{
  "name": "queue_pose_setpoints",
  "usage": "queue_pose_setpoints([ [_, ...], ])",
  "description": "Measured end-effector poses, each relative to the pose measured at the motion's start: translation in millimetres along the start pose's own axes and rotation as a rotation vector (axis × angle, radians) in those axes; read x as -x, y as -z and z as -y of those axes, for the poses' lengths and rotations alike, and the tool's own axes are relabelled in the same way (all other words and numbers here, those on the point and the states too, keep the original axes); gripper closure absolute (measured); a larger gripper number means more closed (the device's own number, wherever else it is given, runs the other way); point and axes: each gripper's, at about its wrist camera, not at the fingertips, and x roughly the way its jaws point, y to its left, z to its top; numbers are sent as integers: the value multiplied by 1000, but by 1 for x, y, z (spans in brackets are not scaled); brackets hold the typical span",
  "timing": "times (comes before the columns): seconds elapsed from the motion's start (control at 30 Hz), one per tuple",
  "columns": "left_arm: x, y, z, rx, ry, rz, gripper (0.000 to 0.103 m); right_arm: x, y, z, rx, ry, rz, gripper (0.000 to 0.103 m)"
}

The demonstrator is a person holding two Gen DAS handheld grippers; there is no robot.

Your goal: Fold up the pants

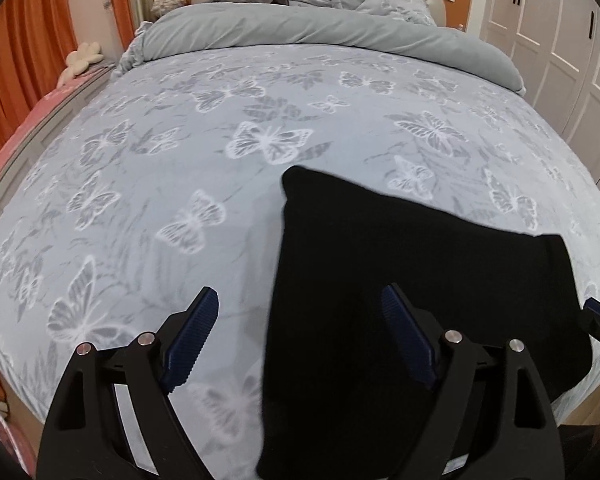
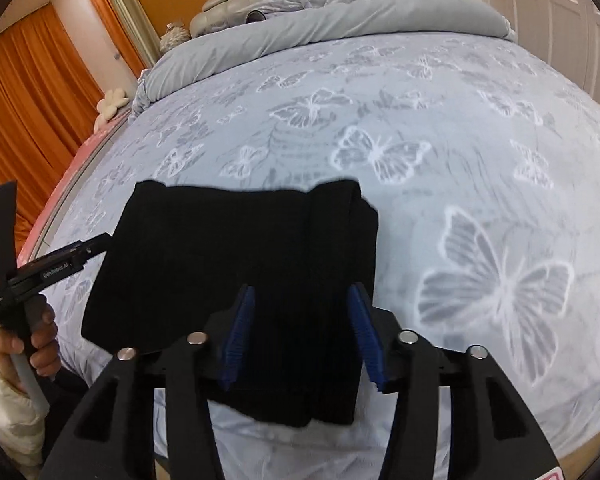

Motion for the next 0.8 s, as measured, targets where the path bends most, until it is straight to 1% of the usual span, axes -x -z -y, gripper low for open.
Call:
queue_pose_setpoints([
  [0.07, 3, 6, -5, -2, -17, -2, 20, -3, 6, -1, -5, -19, -24, 54],
  [0.13, 4, 12, -10, 5, -21, -9, 17, -8, 12, -2, -22, -38, -47, 54],
  [0.23, 6, 18, -17, 24, -4, -21, 16, -17, 18, -9, 9, -4, -65, 52],
  [0.27, 6, 20, -18, 27, 0, -28, 16, -19, 18, -12, 20, 5, -68, 56],
  [0.3, 7, 22, -20, 25, 5, -31, 15, -21, 19, -14, 29, 19, -61, 67],
  [0.33, 7, 24, -21, 26, 6, -31, 15, -21, 18, -15, 35, 26, -56, 76],
  [0.37, 7, 26, -22, 26, 13, -32, 15, -20, 18, -16, 36, 19, -52, 86],
  [0.4, 8, 28, -22, 26, 22, -32, 15, -17, 16, -15, 26, -6, -46, 89],
  [0.5, 11, 34, -26, 32, 61, -35, 14, 1, 11, -19, 45, -17, 7, 89],
  [0.53, 12, 36, -27, 33, 62, -35, 12, 2, 11, -18, 50, -12, 9, 89],
  [0.57, 11, 38, -28, 33, 58, -36, 11, -6, 12, -15, 48, 11, -14, 85],
  [0.6, 10, 40, -28, 33, 49, -37, 10, -23, 16, -10, 53, 43, -80, 82],
  [0.63, 8, 43, -29, 33, 41, -46, 10, -27, 17, -8, 48, 42, -89, 81],
  [0.7, 2, 47, -29, 28, 40, -71, 10, -15, 11, -7, 18, 7, -54, 81],
  [0.77, 3, 47, -30, 29, 35, -62, 10, 4, 6, -5, -1, 14, 38, 81],
  [0.8, 5, 46, -30, 32, 32, -52, 10, 20, 1, -7, 1, 11, 111, 81],
])
